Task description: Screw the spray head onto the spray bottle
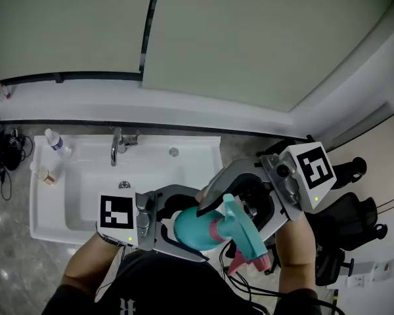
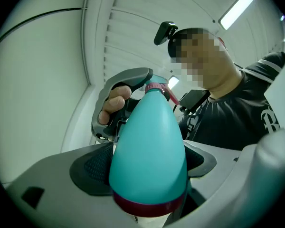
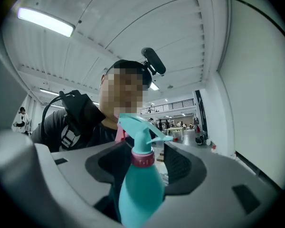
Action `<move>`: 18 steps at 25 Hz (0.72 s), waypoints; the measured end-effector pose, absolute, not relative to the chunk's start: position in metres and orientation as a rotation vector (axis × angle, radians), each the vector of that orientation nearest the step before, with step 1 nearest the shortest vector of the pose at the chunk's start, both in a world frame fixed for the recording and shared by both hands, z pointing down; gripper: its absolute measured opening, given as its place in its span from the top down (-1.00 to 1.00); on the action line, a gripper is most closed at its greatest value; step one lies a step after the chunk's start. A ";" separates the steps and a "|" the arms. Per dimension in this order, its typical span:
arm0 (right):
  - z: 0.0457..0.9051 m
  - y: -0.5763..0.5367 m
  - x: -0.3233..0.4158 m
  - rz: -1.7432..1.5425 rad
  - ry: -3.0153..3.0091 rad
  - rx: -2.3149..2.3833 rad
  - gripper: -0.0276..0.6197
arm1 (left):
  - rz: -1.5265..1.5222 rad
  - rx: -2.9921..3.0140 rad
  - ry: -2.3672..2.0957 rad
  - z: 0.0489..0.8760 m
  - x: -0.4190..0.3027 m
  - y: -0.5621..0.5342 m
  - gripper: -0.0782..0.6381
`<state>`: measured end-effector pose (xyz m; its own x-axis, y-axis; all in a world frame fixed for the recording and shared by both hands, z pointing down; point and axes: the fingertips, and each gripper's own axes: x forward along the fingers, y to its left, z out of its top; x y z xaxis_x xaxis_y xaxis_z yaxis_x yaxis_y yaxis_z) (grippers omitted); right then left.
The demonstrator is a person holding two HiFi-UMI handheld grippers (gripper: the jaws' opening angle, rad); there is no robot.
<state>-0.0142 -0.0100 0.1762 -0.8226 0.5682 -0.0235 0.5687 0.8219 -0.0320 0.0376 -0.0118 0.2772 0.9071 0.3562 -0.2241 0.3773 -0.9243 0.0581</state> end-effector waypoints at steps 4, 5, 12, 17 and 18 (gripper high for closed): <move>0.174 -0.010 -0.015 -0.086 2.983 0.893 0.36 | -0.335 2.933 0.606 0.277 0.037 -0.010 -0.39; 0.174 -0.011 -0.016 -0.094 2.986 0.870 0.44 | -0.343 2.925 0.612 0.278 0.036 -0.011 -0.39; 0.180 -0.034 -0.023 -0.083 3.093 0.498 0.45 | -0.333 2.980 0.413 0.283 0.032 -0.034 -0.39; 0.193 -0.064 -0.024 -0.055 3.167 0.077 0.45 | -0.263 3.001 0.145 0.293 0.027 -0.062 -0.39; 0.195 -0.069 -0.023 -0.052 3.179 0.003 0.45 | -0.233 3.011 0.094 0.297 0.027 -0.066 -0.39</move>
